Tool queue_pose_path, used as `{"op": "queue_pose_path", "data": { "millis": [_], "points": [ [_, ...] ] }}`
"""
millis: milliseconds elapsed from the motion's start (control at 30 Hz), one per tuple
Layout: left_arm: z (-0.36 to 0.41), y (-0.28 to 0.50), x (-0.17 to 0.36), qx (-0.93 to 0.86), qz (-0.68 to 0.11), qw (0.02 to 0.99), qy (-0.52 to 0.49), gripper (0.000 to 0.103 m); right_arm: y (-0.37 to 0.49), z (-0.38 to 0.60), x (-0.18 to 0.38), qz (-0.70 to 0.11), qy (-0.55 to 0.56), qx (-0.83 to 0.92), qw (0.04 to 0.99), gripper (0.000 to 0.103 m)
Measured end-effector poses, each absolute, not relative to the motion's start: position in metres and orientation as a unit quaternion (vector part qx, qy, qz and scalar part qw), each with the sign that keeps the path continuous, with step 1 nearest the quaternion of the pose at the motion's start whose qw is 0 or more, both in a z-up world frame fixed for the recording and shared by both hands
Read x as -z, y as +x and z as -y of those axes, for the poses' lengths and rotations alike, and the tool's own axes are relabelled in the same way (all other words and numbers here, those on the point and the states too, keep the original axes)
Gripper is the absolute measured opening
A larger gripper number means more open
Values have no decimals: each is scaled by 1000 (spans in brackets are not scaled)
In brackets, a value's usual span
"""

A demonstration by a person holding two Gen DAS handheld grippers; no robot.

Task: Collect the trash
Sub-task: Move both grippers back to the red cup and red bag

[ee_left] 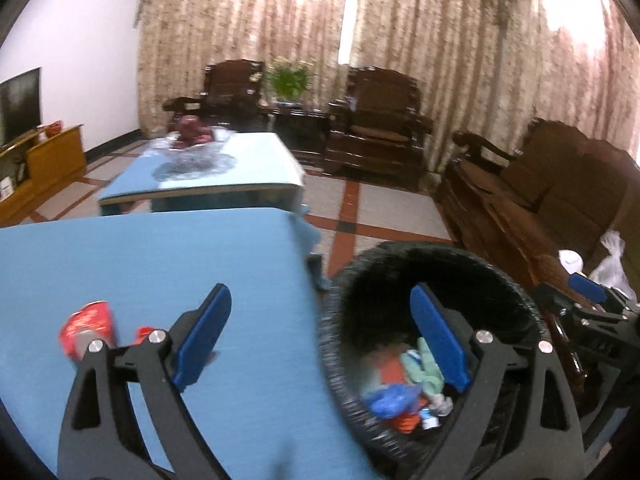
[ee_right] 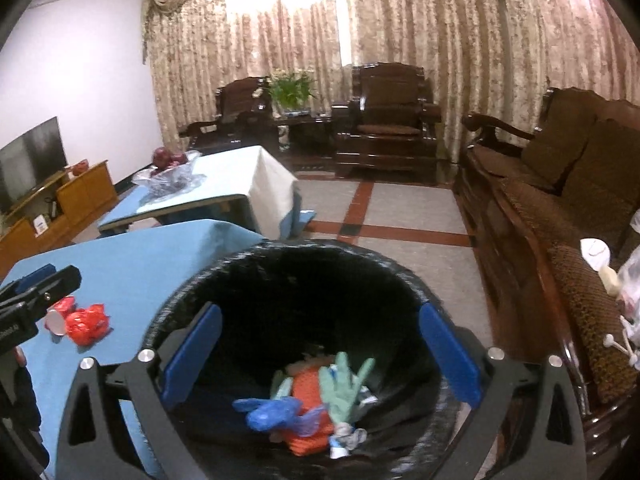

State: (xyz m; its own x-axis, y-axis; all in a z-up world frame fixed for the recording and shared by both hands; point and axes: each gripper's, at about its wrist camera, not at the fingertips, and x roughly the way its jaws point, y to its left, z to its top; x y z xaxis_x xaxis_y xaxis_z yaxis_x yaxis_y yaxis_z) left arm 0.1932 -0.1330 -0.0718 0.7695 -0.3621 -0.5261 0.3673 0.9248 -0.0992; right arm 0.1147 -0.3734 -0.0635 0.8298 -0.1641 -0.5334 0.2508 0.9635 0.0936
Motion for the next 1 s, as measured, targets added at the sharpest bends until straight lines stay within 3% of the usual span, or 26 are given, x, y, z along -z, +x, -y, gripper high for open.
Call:
{"op": "queue_pose_path", "data": {
  "millis": [533, 1000],
  "points": [
    [-32, 172, 68, 23, -263, 965, -12, 89, 158, 238, 59, -265, 43, -20, 963, 97],
    [-104, 177, 91, -42, -284, 958, -28, 89, 207, 132, 91, -285, 22, -101, 953, 97]
  ]
}}
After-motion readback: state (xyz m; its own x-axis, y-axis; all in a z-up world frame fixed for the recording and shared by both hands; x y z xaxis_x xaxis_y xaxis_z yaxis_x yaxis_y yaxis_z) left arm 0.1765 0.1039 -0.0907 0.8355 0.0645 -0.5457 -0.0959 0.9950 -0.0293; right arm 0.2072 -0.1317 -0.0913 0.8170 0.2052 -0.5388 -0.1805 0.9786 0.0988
